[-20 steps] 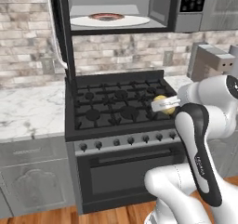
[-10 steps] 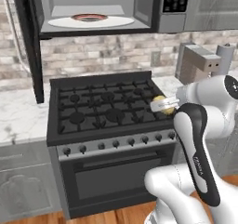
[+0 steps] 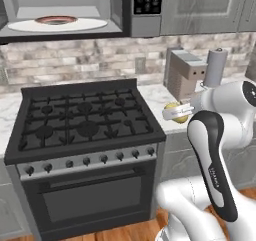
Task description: Retrieve the reheated potato from the microwave, then place the potato, cheese, and condiment on the cutting board.
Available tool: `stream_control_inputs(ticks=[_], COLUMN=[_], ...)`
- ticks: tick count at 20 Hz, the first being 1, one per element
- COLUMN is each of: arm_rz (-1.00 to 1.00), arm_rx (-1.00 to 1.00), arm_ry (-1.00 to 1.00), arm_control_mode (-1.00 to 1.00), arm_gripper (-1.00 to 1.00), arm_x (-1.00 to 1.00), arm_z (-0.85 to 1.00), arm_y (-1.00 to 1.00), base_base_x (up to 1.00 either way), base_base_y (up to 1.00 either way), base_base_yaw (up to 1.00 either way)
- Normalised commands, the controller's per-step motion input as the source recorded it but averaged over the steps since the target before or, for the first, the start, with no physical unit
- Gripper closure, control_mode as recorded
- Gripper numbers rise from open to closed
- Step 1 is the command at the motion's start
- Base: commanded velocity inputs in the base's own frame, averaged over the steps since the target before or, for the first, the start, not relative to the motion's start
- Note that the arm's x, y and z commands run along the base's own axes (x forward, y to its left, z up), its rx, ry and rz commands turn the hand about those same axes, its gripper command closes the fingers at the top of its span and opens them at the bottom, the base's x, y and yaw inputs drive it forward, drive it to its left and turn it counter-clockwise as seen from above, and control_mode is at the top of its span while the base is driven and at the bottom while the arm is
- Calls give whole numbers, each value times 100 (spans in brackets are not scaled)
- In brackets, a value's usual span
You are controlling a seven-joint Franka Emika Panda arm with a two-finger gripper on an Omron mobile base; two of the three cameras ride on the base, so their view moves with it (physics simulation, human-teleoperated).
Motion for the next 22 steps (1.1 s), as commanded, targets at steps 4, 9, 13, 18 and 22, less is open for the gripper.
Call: stream_control_inputs(ticks=[4,9,13,18,22], arm_rz=[0,0,0,0,0], arm_rx=[0,0,0,0,0], arm_ry=[0,0,0,0,0], arm_control_mode=[100,100,100,100,100], arm_gripper=[100,100,100,100,100], arm_x=[0,0,0,0,0], arm_z=[0,0,0,0,0], arm_y=[0,0,0,0,0], base_base_x=[31,32,36,38,41], base_base_y=[-71,-68,-64,-64,-64], base_base_yaw=[0,0,0,0,0])
